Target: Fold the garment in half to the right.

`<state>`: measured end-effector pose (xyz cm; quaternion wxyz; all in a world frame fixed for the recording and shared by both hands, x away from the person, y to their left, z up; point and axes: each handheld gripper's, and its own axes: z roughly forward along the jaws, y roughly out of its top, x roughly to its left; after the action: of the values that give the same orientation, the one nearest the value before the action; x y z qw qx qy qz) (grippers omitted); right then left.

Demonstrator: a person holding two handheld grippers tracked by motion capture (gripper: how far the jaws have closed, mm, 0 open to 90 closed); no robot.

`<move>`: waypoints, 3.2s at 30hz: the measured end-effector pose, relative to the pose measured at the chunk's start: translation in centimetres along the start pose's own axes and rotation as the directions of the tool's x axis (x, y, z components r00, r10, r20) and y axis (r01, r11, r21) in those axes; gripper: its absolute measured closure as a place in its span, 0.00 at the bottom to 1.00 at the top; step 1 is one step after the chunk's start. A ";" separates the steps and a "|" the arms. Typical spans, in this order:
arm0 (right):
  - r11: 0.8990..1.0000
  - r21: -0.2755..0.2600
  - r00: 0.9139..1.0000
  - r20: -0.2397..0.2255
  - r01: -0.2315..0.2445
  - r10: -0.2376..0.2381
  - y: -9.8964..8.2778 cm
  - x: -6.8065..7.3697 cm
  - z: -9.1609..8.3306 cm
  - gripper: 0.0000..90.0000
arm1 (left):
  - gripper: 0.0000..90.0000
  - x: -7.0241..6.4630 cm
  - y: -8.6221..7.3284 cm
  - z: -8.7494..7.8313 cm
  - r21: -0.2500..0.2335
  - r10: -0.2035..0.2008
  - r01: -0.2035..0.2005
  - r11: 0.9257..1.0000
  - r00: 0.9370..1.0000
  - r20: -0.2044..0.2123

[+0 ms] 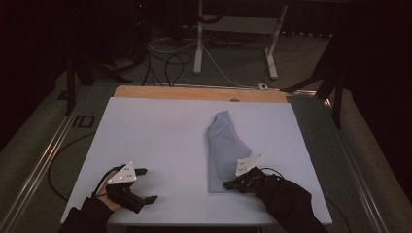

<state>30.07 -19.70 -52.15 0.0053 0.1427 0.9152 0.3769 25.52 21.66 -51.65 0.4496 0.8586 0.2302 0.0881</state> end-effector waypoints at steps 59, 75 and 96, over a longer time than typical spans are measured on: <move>0.960 -0.265 0.961 0.226 -0.094 0.157 1.1 -1.1 -6.4 0.10 | 0.01 0.1 0.1 -0.8 -0.039 0.002 -0.002 0.999 1.000 -0.002; 0.944 -0.282 0.929 0.272 -0.173 0.252 -5.0 -0.1 -6.5 0.10 | 0.01 0.4 0.3 -0.5 -0.037 0.005 -0.005 0.999 1.000 0.012; 0.931 -0.314 0.883 0.362 -0.184 0.297 -8.0 1.3 -6.5 0.11 | 0.01 0.4 0.1 -0.8 -0.042 0.007 -0.007 0.999 1.000 0.002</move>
<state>26.03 -29.25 -52.85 0.1663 0.3289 0.8088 0.4583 25.59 22.33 -51.10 0.4674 0.8498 0.2248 0.0935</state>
